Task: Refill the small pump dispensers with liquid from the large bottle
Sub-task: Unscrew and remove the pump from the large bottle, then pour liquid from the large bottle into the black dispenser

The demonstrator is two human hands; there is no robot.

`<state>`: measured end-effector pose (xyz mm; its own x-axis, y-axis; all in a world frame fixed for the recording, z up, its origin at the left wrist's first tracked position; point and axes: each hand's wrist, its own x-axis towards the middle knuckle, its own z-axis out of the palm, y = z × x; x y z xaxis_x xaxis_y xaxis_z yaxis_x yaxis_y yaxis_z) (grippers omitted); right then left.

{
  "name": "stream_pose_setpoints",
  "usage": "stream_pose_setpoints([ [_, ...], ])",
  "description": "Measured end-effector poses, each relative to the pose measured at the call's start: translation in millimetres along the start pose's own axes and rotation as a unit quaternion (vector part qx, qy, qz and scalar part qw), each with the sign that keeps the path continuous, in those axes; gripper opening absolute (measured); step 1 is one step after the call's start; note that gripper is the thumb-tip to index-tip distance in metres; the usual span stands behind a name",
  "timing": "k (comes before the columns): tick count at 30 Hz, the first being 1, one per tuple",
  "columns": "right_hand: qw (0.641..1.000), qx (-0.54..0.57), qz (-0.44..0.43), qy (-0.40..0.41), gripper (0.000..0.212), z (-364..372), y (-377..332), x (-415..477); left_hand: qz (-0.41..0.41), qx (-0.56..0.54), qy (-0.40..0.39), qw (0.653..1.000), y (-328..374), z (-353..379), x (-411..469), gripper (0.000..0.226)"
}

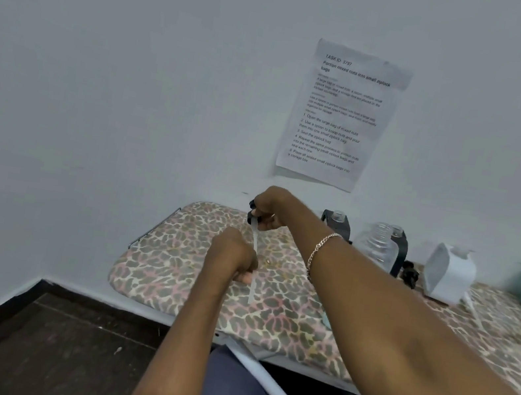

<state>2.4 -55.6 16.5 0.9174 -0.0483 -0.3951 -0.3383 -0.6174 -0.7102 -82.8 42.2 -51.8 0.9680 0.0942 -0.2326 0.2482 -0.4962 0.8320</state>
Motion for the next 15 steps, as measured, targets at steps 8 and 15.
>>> stream_pose_setpoints([
  [8, 0.998, -0.050, 0.041, -0.016, 0.032, 27, 27, 27, -0.018, 0.071, -0.013, 0.997, -17, 13, 8, 0.033],
  [15, 0.997, -0.073, 0.016, -0.028, 0.022, 31, 33, 31, -0.023, 0.046, -0.013, 0.999, -20, 17, 10, 0.041],
])
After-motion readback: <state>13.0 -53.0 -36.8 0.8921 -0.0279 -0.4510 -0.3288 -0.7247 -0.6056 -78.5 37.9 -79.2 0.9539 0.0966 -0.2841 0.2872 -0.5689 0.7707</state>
